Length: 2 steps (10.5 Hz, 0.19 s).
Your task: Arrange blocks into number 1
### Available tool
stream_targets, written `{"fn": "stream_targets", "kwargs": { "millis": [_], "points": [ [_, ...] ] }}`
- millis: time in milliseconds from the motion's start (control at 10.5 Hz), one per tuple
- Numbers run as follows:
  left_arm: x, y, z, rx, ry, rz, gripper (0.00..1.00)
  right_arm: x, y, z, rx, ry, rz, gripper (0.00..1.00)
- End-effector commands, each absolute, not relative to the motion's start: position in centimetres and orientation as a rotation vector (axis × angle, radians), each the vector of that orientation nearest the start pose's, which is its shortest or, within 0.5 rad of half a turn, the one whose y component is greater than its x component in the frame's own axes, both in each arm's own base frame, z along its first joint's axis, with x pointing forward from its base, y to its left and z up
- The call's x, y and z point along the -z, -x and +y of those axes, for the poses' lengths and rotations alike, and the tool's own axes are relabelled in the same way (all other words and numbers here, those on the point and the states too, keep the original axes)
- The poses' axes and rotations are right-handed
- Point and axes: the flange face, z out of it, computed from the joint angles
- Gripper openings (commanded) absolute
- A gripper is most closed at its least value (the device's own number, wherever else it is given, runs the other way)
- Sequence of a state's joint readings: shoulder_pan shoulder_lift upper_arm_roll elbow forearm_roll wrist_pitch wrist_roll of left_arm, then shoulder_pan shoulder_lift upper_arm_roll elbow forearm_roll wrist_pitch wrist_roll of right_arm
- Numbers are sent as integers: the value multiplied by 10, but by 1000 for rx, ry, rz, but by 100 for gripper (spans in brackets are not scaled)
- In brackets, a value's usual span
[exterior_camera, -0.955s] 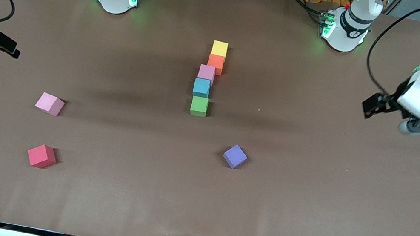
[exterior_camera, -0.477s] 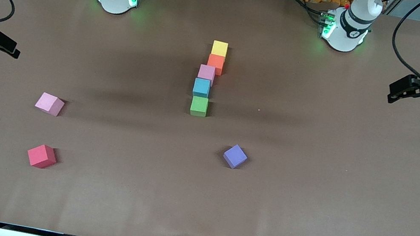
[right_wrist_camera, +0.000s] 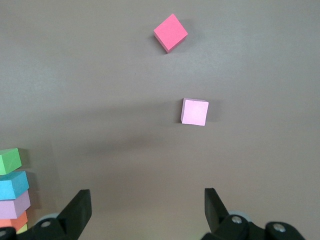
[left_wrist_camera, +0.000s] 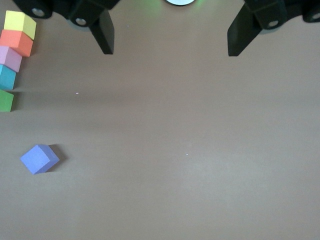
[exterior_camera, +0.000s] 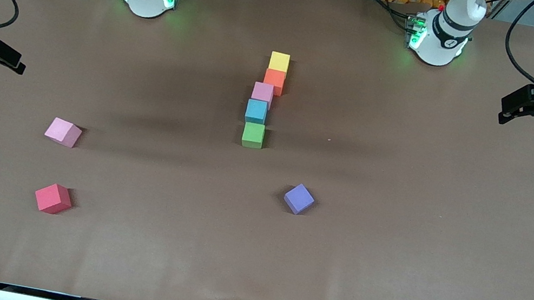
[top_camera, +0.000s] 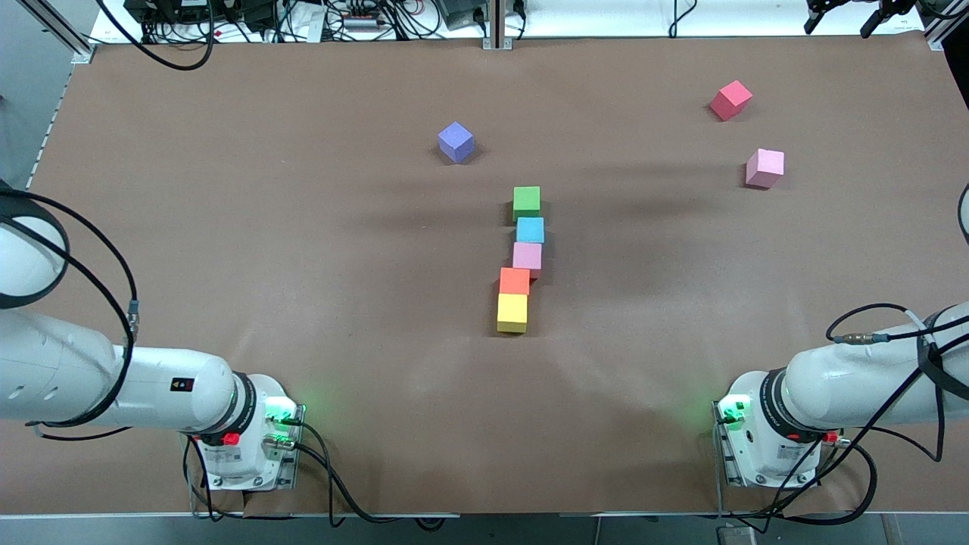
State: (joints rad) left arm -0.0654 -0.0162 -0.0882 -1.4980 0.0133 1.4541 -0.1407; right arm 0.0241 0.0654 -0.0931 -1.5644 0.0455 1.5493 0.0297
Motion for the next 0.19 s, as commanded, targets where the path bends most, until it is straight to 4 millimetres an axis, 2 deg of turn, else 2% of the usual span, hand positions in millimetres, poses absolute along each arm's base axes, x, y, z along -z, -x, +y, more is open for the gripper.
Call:
{"fn": "stream_targets", "kwargs": {
  "millis": [0,95],
  "points": [
    [-664,-527,-78,-37,3084,99,100,-593,-569,-34,-119,3090,162,100],
    [-665,-526,-78,-35,3084,99,100,-593,-569,-34,-117,3092,162,100]
  ]
}}
